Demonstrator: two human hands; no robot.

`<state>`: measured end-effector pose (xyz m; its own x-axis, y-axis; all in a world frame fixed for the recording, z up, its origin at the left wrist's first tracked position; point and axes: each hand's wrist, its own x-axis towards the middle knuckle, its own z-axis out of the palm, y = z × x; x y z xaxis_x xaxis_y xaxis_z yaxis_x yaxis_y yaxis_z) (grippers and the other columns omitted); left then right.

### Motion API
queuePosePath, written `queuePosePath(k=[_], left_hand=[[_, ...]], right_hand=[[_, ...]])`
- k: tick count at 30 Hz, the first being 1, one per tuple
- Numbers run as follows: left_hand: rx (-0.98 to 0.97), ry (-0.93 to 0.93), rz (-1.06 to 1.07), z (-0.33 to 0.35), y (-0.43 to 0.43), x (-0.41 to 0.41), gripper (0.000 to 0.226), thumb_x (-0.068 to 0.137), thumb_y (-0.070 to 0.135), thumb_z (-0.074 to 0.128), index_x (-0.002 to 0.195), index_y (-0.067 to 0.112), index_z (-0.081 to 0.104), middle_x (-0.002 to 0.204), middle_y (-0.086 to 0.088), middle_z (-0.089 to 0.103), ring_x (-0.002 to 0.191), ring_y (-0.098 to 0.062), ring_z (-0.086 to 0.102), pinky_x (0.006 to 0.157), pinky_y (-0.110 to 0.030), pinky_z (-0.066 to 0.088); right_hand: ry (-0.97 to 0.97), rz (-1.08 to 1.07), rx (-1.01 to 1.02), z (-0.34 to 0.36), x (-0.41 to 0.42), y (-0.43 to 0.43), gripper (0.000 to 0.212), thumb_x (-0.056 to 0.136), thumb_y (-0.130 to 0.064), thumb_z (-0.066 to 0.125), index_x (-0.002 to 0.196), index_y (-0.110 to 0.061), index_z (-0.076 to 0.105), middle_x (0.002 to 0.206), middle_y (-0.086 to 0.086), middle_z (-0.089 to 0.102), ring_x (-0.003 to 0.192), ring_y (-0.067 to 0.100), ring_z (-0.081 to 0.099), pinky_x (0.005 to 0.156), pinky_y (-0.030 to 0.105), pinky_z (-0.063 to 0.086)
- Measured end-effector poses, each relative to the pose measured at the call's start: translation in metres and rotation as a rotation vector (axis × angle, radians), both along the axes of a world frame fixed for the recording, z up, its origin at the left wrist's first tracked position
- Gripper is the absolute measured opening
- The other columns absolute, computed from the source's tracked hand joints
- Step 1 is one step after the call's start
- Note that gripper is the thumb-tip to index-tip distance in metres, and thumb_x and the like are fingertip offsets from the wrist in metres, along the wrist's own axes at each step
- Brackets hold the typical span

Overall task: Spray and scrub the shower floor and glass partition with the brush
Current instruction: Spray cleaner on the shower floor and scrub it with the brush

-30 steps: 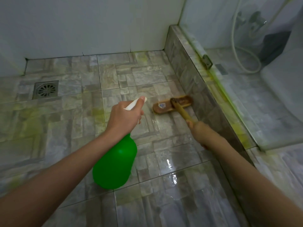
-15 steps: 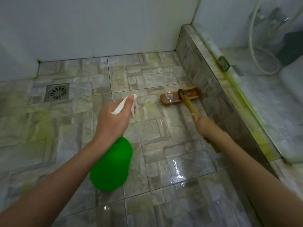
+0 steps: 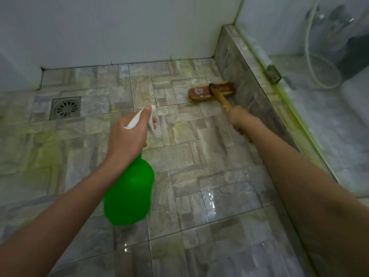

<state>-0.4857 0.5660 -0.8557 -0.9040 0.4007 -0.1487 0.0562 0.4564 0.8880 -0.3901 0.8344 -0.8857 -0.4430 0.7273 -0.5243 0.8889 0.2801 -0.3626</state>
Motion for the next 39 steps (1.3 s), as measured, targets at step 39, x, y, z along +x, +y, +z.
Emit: queuePosePath(k=[39], left_hand=[[0.027, -0.049, 0.165, 0.011, -0.115, 0.018, 0.058, 0.085, 0.070, 0.046, 0.090, 0.021, 0.076, 0.103, -0.022, 0.073, 0.040, -0.009, 0.054, 0.047, -0.026, 0.049]], right_hand=[[-0.127, 0.747, 0.043, 0.028, -0.039, -0.166, 0.040, 0.105, -0.036, 0.020, 0.112, -0.013, 0.052, 0.086, 0.013, 0.051, 0.065, 0.024, 0.049, 0.062, 0.034, 0.042]])
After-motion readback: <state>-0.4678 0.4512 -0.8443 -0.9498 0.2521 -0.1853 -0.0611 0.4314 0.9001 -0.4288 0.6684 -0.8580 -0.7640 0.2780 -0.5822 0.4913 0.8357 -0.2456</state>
